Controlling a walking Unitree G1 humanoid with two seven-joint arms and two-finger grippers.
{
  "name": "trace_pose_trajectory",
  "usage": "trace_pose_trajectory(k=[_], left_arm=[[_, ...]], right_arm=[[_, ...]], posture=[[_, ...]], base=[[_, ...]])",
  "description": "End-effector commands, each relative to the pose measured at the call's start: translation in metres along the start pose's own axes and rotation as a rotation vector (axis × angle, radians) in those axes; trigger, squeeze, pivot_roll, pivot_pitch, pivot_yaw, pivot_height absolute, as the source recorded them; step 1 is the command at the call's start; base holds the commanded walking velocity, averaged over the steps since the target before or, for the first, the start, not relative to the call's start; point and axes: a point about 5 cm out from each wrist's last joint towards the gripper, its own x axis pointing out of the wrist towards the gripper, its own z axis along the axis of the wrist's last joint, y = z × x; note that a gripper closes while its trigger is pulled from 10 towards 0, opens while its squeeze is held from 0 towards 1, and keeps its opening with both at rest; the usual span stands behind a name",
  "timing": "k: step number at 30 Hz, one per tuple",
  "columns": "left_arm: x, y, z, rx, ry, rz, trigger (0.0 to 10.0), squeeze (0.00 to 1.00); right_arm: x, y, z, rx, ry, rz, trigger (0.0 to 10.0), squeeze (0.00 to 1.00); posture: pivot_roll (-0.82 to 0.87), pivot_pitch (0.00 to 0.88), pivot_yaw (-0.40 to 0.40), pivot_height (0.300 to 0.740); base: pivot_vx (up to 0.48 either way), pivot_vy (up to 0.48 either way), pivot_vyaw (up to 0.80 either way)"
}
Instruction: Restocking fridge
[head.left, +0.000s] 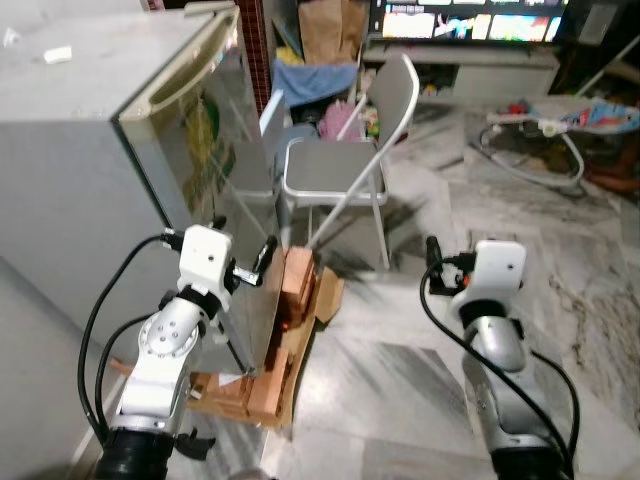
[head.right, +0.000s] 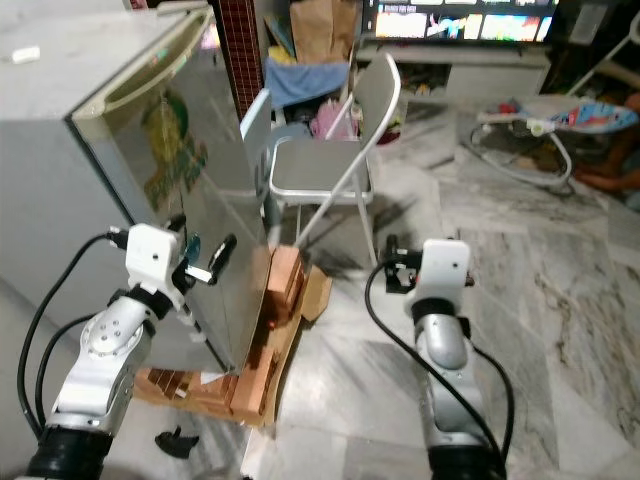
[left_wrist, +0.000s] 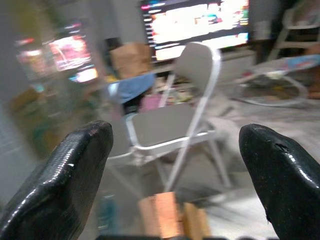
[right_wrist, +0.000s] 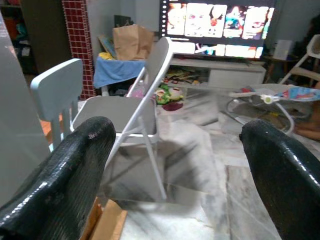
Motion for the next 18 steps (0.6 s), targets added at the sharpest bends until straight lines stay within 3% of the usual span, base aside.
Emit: trace_pose_trajectory(k=[1,6,12,18], left_arm=[[-0.003,0.010,-0.002,0.010,0.012,0.053,10.0,0.00],[-0.011,0.027,-0.004,-0.040,0.020,0.223,10.0,0.00],[-0.013,0.034,-0.011,-0.060,0.059,0.290,10.0,0.00],[0.007,0.033,-0.008,-0.107,0.060,0.244,10.0,0.00]], right_arm=[[-0.001,0.007,0.003,0.009,-0.012,0.024,10.0,0.00],[-0.005,0.005,-0.001,0.001,0.005,0.030,10.0,0.00],[-0.007,0.009,-0.003,0.004,0.018,0.044,10.0,0.00],[-0.008,0.010,-0.003,0.006,0.024,0.054,10.0,0.00]], posture=[[-0.01,0.000,0.035,0.740],[0.00,0.010,0.025,0.740],[0.02,0.026,0.013,0.740],[0.02,0.041,0.010,0.740]], base=[[0.000,0.000,0.00],[0.000,0.000,0.00],[0.000,0.000,0.00],[0.000,0.000,0.00]])
